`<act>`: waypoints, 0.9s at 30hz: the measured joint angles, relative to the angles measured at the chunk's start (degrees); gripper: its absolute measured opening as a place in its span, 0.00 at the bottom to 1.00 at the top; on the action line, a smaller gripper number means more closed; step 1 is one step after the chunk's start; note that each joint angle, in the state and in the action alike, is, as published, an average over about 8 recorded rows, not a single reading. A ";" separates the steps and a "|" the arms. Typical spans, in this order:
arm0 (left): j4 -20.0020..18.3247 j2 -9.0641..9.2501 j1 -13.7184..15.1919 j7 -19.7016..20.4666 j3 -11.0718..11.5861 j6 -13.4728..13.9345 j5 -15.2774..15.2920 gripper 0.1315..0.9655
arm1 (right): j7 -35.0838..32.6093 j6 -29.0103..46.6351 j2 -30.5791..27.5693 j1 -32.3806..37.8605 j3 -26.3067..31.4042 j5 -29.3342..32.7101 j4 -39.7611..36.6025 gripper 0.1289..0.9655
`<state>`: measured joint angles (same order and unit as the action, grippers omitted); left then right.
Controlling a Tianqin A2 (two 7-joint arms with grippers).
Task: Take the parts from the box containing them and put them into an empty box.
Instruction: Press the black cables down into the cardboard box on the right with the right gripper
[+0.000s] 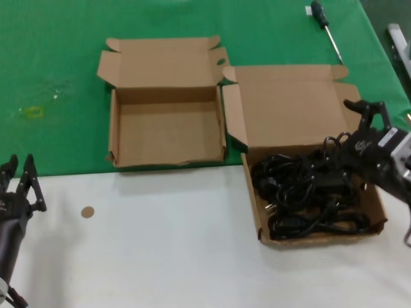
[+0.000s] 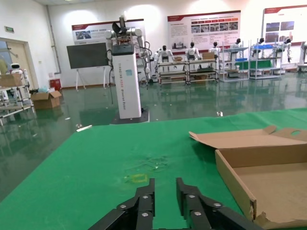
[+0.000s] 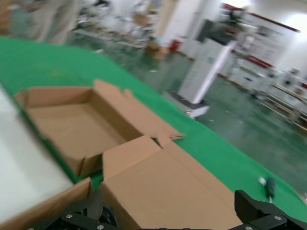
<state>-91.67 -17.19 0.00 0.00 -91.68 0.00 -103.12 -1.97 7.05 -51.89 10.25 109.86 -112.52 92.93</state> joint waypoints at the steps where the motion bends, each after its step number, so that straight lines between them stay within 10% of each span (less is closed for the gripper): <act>1: 0.00 0.00 0.00 0.00 0.00 0.00 0.00 0.20 | -0.15 2.00 -0.87 0.85 0.09 0.76 -0.30 1.00; 27: 0.00 0.00 0.00 0.00 0.00 0.00 0.00 0.02 | -41.07 46.06 -2.88 19.98 0.72 15.29 -11.51 1.00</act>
<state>-91.67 -17.19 0.00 0.01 -91.68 0.00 -103.12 -43.04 53.11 -54.77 30.23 110.58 -97.23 81.42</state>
